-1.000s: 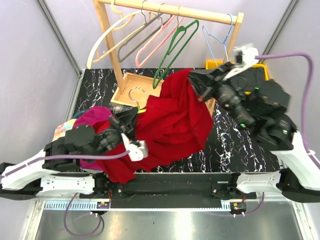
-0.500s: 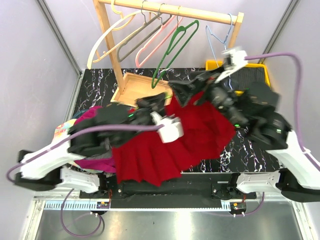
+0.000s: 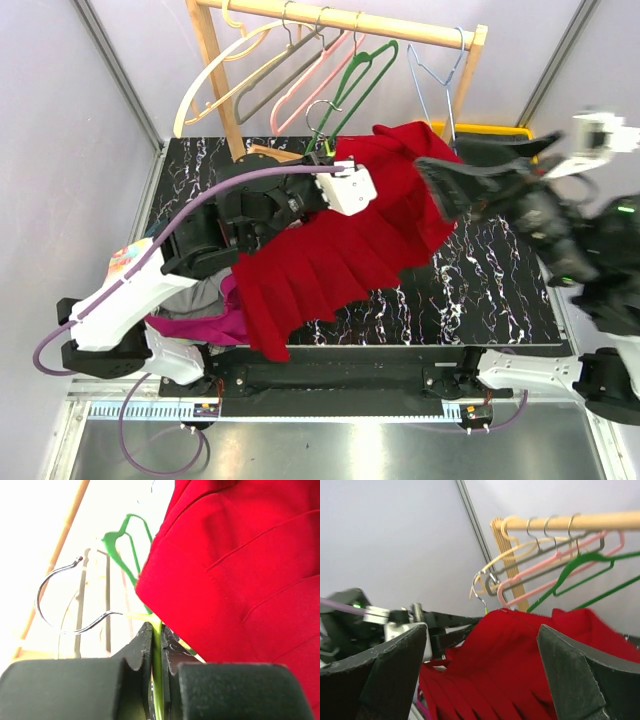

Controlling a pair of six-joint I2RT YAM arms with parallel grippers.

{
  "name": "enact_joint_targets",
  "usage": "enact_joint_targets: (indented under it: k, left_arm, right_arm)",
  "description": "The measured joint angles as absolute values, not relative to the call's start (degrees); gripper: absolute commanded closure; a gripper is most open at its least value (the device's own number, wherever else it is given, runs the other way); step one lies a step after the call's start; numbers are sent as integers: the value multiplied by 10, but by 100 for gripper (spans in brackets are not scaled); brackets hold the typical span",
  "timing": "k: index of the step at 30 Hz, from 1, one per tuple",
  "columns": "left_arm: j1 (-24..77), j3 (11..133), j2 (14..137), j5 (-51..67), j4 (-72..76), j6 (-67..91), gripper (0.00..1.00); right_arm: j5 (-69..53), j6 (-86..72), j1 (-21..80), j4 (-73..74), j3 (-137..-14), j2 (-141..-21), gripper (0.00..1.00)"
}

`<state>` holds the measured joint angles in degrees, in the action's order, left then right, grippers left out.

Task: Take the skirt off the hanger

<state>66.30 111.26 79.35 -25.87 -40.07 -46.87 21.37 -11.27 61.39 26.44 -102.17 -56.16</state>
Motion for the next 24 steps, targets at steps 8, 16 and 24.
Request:
enact_joint_targets:
  k: [8,16,24]
  left_arm:
    - [653,1154,790,-264,-413,-492,100]
    - [669,1339,832,-265,-346,-584,100]
    - [675,1292,813,-262,-267,-636,100]
  right_arm:
    - [111,-91,614,233,-1082,-536,0]
    - [-17,-140,753,177,-960,-614,0]
    - [143,-81,896,222,-871,-849,0]
